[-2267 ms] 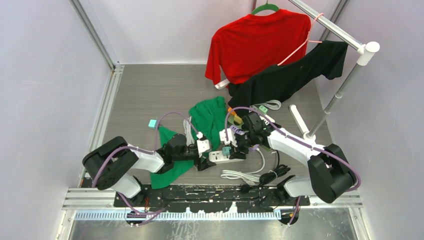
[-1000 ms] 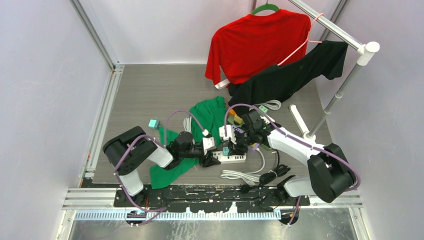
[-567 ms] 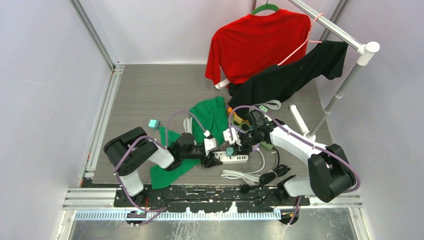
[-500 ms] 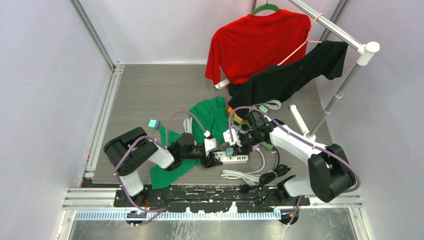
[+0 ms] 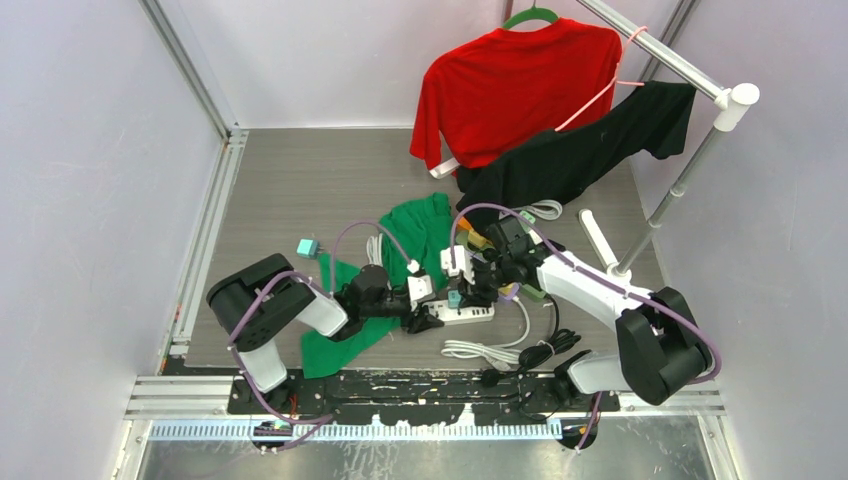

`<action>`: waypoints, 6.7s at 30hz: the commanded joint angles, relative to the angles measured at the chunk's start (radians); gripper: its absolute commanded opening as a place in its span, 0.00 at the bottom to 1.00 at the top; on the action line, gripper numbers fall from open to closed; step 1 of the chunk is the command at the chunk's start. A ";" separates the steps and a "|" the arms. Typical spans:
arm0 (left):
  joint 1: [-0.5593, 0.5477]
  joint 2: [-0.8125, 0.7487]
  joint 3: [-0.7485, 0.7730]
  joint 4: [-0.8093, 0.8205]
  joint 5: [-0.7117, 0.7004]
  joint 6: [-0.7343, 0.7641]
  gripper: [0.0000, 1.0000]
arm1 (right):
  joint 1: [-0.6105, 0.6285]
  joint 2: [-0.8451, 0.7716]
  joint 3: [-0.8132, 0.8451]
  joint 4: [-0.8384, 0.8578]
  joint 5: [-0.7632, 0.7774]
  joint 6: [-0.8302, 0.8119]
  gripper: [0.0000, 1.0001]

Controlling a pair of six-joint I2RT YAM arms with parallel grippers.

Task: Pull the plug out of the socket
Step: Remove the plug from the socket, then place the plug at the center of the board.

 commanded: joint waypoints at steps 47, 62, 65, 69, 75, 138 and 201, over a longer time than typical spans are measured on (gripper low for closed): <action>0.006 -0.367 0.026 -0.027 0.005 -0.795 0.73 | -0.155 0.047 0.266 -0.726 -0.376 -0.373 0.06; -0.113 -0.251 -0.014 0.183 -0.180 -0.760 0.66 | -0.160 0.139 0.320 -0.828 -0.404 -0.419 0.06; -0.125 -0.218 0.005 0.194 -0.168 -0.766 0.64 | -0.159 0.138 0.319 -0.807 -0.400 -0.386 0.07; -0.142 -0.178 0.016 0.228 -0.160 -0.761 0.61 | -0.159 0.139 0.317 -0.801 -0.400 -0.380 0.07; -0.149 -0.120 0.022 0.272 -0.147 -0.766 0.56 | -0.159 0.138 0.315 -0.800 -0.400 -0.380 0.08; 0.449 -0.555 -0.223 -0.253 -0.162 -0.980 0.00 | -0.171 0.089 0.262 -0.719 -0.334 -0.380 0.67; 1.007 -0.683 -0.111 -0.826 -0.424 -1.185 0.37 | -0.177 0.095 0.252 -0.716 -0.324 -0.384 0.68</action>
